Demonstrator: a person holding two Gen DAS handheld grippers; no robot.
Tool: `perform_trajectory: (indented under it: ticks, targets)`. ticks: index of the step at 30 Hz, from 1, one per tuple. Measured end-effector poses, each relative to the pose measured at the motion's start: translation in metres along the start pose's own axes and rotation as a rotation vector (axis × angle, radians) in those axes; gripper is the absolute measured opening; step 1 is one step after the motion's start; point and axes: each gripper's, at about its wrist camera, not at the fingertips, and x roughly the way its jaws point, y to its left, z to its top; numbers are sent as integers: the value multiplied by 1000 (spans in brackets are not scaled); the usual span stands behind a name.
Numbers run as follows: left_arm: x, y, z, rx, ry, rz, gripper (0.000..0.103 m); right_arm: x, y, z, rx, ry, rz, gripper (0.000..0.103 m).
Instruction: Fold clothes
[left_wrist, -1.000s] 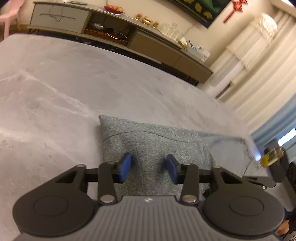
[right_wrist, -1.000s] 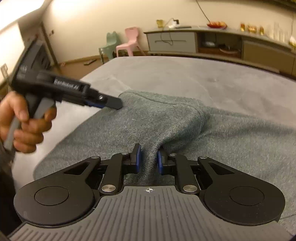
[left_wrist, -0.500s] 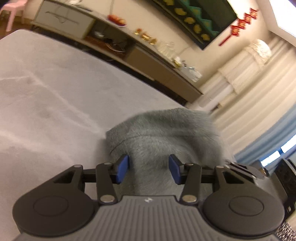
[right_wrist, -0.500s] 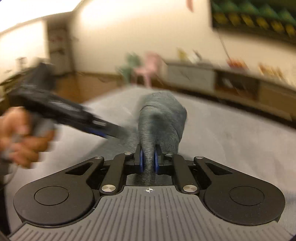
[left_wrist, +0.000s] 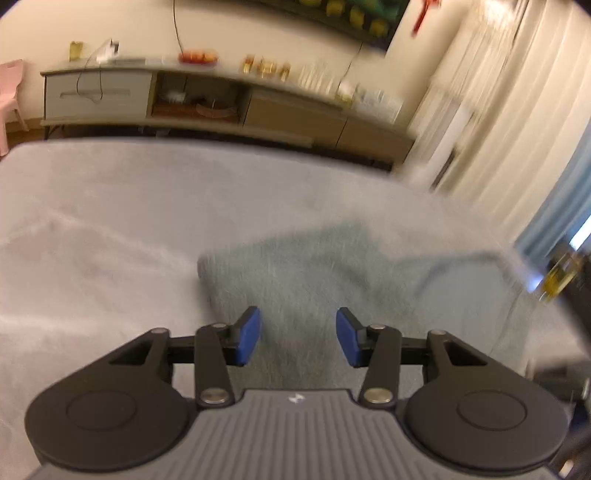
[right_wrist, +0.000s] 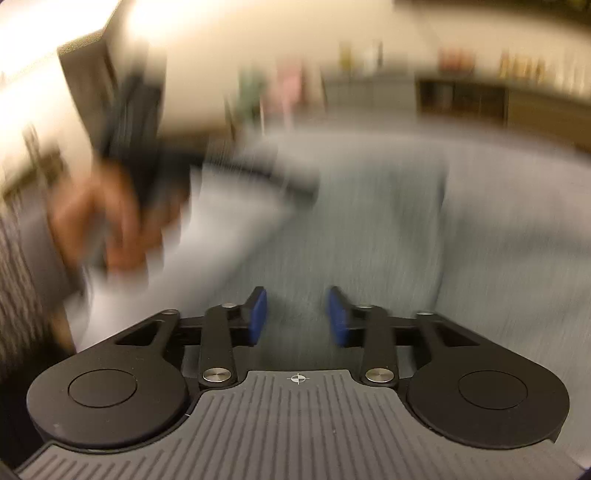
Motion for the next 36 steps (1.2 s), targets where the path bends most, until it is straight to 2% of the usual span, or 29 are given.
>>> perform_trajectory:
  ticks: [2,5,6,9,11,13,14,15,16,19,20,22,24,26,29,32,33,36]
  targets:
    - [9,-1,-6,6,13,38,55,14,14,-31,-85,-38,-73,21]
    - [2,-9,-7,5,-10,77,49,11,22,-24,-77,-6,-88,23]
    - [-4,-16,-7,34,-26,102,44,2,18,-20,-49,-21,-71,23]
    - [-32,-47,-13,165,-91,131,44,-34,7,-21,4,-106,-37,24]
    - [-45,-67,-21,238,-107,108,45,-43,-5,-27,28,-135,-85,29]
    - [-40,-83,-31,290,-72,95,47,-28,-22,-41,70,-43,-127,31]
    - [-28,-88,-38,318,-26,104,47,-21,-30,-48,89,-1,-144,32]
    - [-16,-92,-45,349,17,127,47,-21,-34,-51,89,-4,-123,33]
    - [-9,-95,-51,389,26,156,47,-22,-38,-55,91,-8,-102,33]
    - [-18,-107,-55,418,-10,178,45,-42,-63,-44,144,-31,-59,40]
    - [-27,-114,-55,405,-43,165,44,-54,-78,-41,150,-52,-90,46]
    - [-45,-129,-53,379,-108,138,44,-78,-115,-42,180,-77,-209,50]
    - [-53,-154,-59,393,-142,71,46,-101,-171,-46,280,-83,-371,53]
    - [-40,-186,-70,459,-126,25,46,-123,-231,-55,394,-95,-546,56]
    - [-3,-221,-90,588,-66,57,47,-136,-300,-67,515,-99,-709,57]
    - [29,-222,-105,634,6,168,45,-131,-332,-76,603,-129,-632,58]
    - [35,-216,-108,627,21,202,44,-127,-341,-78,626,-138,-598,58]
    - [31,-193,-107,548,34,237,44,-109,-358,-77,598,-120,-522,60]
